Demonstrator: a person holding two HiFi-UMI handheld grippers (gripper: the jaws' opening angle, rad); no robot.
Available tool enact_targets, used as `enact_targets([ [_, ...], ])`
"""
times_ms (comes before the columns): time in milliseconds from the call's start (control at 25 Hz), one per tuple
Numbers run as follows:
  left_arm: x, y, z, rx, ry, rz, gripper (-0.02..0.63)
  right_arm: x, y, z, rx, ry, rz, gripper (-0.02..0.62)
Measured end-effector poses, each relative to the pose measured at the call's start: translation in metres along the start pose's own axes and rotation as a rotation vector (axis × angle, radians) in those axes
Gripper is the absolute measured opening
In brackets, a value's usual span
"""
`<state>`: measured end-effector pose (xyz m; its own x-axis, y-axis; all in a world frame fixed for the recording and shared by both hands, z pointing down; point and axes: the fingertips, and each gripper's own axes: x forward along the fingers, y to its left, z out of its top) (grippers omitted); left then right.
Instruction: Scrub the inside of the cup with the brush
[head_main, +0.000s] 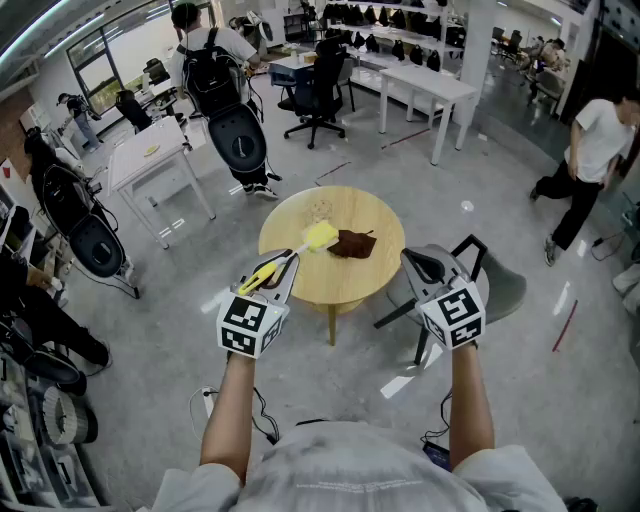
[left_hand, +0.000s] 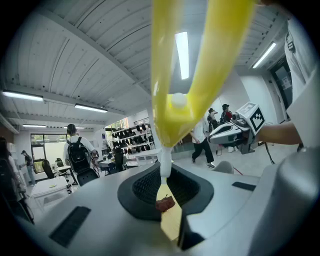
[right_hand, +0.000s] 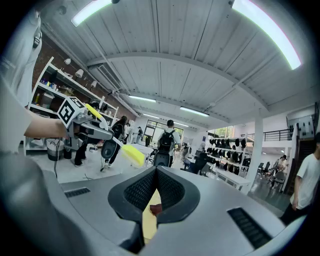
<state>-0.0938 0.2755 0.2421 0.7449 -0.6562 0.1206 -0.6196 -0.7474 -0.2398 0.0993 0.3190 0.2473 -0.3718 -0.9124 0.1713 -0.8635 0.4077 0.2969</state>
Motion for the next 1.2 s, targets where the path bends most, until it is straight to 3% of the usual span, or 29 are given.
enact_targets([
  [200, 0.008, -0.003, -0.006, 0.003, 0.004, 0.024, 0.048, 0.005, -0.016, -0.01, 0.064, -0.043, -0.012, 0.023],
  [520, 0.04, 0.027, -0.031, -0.029, 0.03, 0.051, 0.048, 0.048, -0.024, -0.031, 0.028, -0.002, 0.054, 0.023],
  [840, 0.118, 0.125, -0.057, -0.044, 0.027, 0.034, 0.048, 0.171, -0.054, -0.029, 0.035, 0.009, 0.081, 0.023],
  [1200, 0.223, 0.249, -0.091, -0.023, 0.072, -0.067, 0.048, 0.332, -0.089, -0.038, 0.106, 0.058, 0.079, 0.029],
])
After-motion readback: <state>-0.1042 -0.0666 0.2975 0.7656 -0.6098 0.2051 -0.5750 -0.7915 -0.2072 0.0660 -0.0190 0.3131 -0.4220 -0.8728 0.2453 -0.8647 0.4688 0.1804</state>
